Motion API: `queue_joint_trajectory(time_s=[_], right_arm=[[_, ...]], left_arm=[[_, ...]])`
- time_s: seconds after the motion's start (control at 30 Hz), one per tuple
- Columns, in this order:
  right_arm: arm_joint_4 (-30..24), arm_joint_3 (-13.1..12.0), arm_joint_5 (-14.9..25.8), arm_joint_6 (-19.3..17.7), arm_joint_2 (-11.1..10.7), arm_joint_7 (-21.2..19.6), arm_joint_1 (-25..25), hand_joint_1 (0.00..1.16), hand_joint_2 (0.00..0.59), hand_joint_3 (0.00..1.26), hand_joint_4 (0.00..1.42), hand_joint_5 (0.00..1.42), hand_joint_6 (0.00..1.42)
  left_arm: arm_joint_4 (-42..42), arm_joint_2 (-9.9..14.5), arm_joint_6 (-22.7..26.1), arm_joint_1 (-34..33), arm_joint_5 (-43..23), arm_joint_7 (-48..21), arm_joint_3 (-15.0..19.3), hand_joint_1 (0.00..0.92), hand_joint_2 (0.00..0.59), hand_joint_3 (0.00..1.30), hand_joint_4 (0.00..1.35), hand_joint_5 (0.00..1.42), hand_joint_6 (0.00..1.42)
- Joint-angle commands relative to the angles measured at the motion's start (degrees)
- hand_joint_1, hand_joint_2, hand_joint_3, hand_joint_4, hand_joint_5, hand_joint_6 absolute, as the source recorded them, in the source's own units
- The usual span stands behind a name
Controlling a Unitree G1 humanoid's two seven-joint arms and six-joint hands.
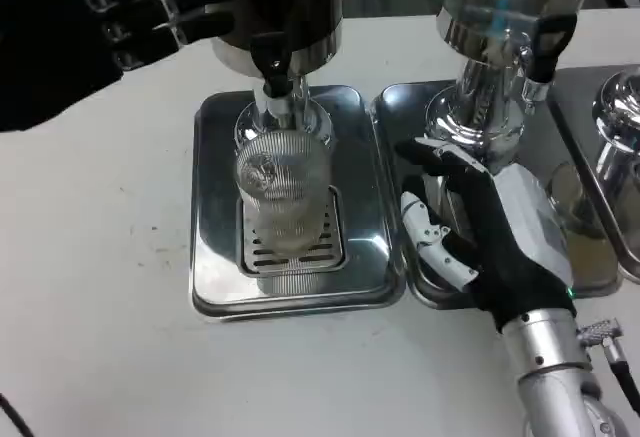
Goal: Grasp the cup under the faucet to collect the drink, then remove the cup.
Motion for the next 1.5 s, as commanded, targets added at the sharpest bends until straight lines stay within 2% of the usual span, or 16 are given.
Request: queue_joint_trajectory(time_s=[0.03, 0.57, 0.7, 0.97, 1.27, 1.5], right_arm=[[0.25, -0.06, 0.46, -0.99, 0.39, -0.72, -0.54, 0.38, 0.494, 0.33, 0.28, 0.27, 0.28], [-0.52, -0.44, 1.03, -0.41, 0.53, -0.57, 0.44, 0.38, 0.494, 0.34, 0.3, 0.28, 0.28], [-0.66, -0.46, 1.06, -0.33, 0.5, -0.57, 0.53, 0.38, 0.494, 0.34, 0.3, 0.28, 0.28], [-0.8, -0.4, 1.07, -0.28, 0.53, -0.63, 0.67, 0.39, 0.494, 0.36, 0.3, 0.28, 0.28], [-0.86, -0.47, 1.32, -0.19, 0.71, -0.61, 0.88, 0.39, 0.494, 0.37, 0.31, 0.28, 0.28], [-0.8, -0.56, 1.45, -0.13, 0.76, -0.54, 0.81, 0.39, 0.494, 0.37, 0.31, 0.28, 0.28]], left_arm=[[0.78, -2.04, -1.62, -1.63, 2.15, 1.27, 0.6, 0.0, 0.062, 0.18, 0.04, 0.1, 0.07], [-0.24, -6.22, -10.02, -2.28, 7.73, 5.24, 0.02, 0.0, 0.061, 0.22, 0.09, 0.14, 0.08], [-0.24, -7.05, -11.01, -2.01, 8.48, 5.68, -0.36, 0.0, 0.063, 0.22, 0.09, 0.14, 0.09], [-0.99, -10.33, -12.58, -0.06, 9.9, 7.43, -1.08, 0.0, 0.065, 0.23, 0.09, 0.14, 0.1], [-2.22, -11.61, -15.74, 1.25, 10.77, 8.12, -2.91, 0.0, 0.061, 0.24, 0.11, 0.15, 0.1], [-2.5, -11.57, -18.86, 1.32, 11.83, 9.08, -2.77, 0.0, 0.061, 0.24, 0.13, 0.17, 0.11]])
